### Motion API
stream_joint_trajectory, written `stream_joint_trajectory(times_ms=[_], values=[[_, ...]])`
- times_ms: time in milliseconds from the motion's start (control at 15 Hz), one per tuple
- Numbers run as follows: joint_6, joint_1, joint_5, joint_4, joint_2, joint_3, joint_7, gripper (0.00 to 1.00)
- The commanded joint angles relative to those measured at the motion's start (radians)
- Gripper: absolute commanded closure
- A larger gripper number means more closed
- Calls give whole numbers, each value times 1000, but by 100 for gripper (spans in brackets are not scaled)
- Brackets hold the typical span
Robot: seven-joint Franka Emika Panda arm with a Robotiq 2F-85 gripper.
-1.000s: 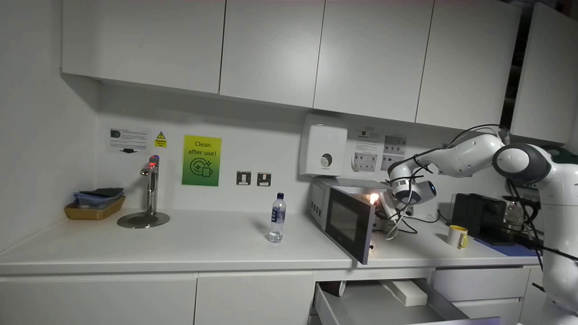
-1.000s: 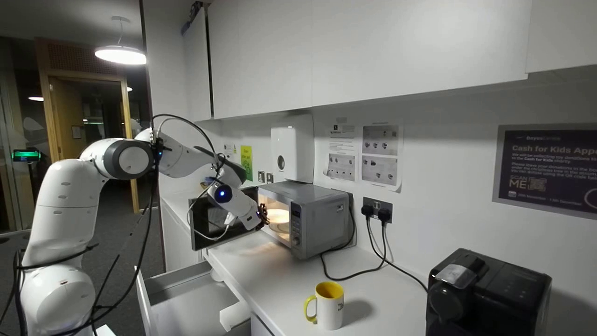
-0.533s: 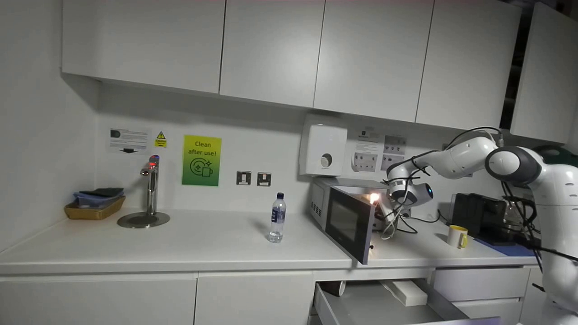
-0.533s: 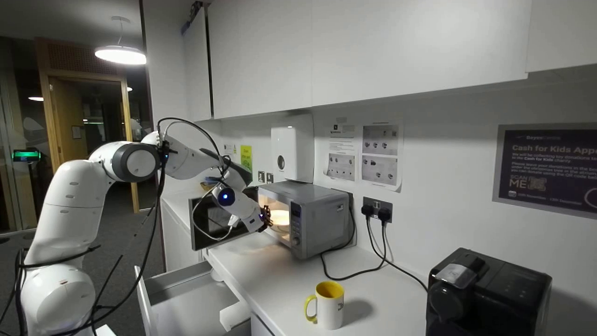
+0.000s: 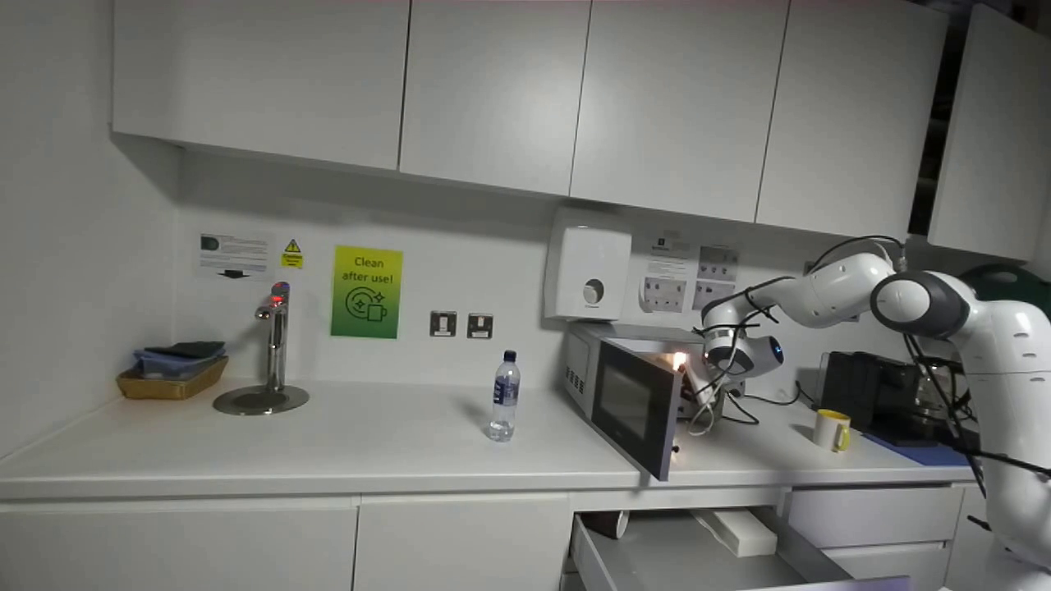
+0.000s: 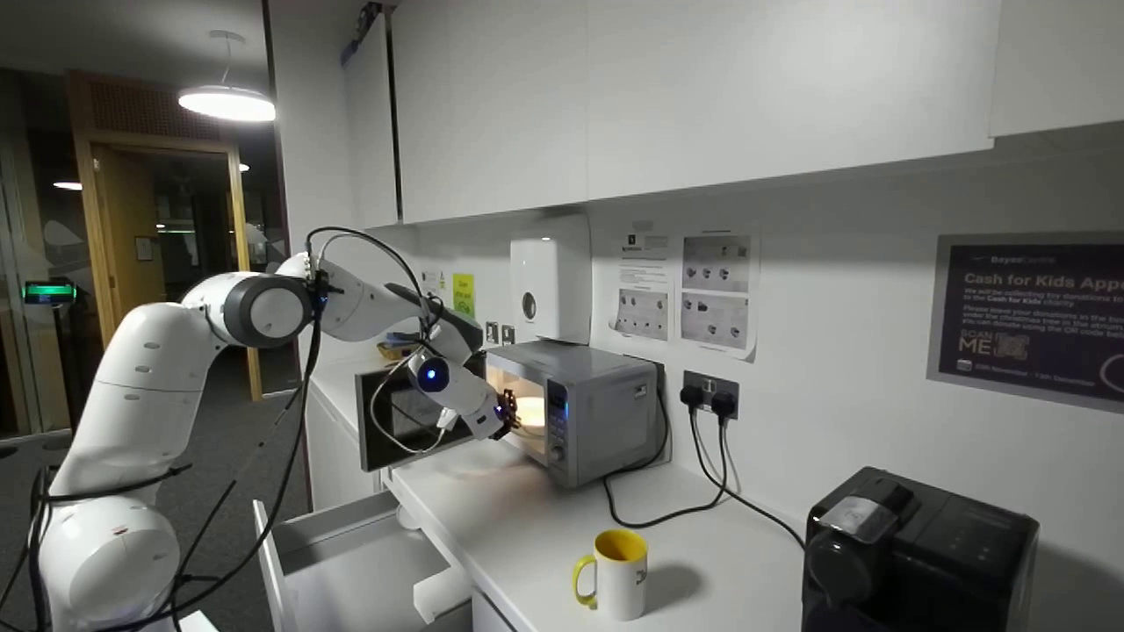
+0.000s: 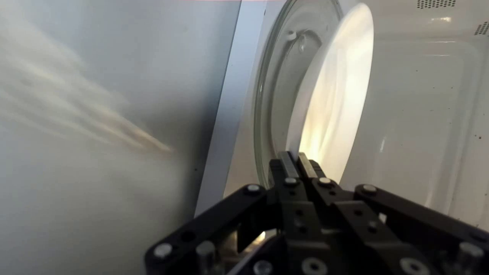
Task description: Move the white plate into the microwave
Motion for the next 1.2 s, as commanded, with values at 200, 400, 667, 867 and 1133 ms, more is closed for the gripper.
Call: stream_joint_trajectory(times_ms=[200,400,667,867,1133], values=[[25,23,17,84,49,-12,-31,99],[28,30,9,107,68,-14,-30,99],[31,35,4,142,96,-20,-29,99],[32,38,-1,165,116,-28,-27,99],[33,40,-8,194,141,-33,-24,99]])
